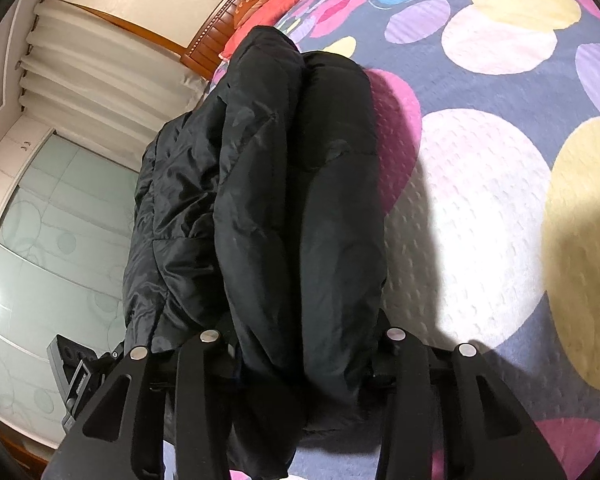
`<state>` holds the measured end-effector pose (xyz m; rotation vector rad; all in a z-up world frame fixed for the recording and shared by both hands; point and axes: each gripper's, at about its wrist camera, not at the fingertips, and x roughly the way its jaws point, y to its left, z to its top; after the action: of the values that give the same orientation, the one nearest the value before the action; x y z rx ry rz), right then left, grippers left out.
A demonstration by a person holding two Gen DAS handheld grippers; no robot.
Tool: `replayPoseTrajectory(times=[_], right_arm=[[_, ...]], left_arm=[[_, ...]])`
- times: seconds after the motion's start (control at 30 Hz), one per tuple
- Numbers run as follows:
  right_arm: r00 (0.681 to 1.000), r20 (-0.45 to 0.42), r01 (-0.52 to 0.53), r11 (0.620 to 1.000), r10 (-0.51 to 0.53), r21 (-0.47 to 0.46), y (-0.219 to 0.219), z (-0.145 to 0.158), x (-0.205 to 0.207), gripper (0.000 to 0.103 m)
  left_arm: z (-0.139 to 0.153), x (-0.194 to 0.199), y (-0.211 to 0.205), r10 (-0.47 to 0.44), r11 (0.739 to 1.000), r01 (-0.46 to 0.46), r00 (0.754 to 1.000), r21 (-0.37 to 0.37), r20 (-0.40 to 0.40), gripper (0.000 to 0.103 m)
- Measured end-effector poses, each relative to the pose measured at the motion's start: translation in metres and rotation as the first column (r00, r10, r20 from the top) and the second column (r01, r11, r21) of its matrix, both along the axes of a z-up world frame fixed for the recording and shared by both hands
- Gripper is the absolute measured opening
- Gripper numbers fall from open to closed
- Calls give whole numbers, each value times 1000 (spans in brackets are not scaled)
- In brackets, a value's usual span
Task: Fold large clothes
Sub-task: 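Press the folded bundle flat with both tools and release it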
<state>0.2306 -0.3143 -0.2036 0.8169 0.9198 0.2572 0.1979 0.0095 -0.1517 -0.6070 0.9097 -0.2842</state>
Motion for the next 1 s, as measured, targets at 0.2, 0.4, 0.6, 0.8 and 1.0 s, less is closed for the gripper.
replayPoseTrajectory(times=[0.2, 0.4, 0.6, 0.8, 1.0], right_arm=[[1000, -4, 20, 1000, -20, -7, -6, -3, -7, 48], [999, -8, 35, 999, -35, 2, -10, -3, -14, 52], [999, -14, 51, 999, -51, 9, -13, 0, -22, 55], [998, -10, 64, 998, -64, 20, -16, 1, -33, 58], [997, -5, 81, 997, -81, 0, -22, 9, -53, 60]], left_arm=[[-1, -6, 4, 0, 1000, 0, 1000, 16, 7, 80], [0, -8, 5, 0, 1000, 0, 1000, 23, 4, 82], [2, -15, 4, 0, 999, 0, 1000, 45, 7, 83], [6, -24, 0, -1, 997, 1, 1000, 76, 11, 83], [14, -37, -4, 7, 991, -10, 1000, 135, 21, 84]])
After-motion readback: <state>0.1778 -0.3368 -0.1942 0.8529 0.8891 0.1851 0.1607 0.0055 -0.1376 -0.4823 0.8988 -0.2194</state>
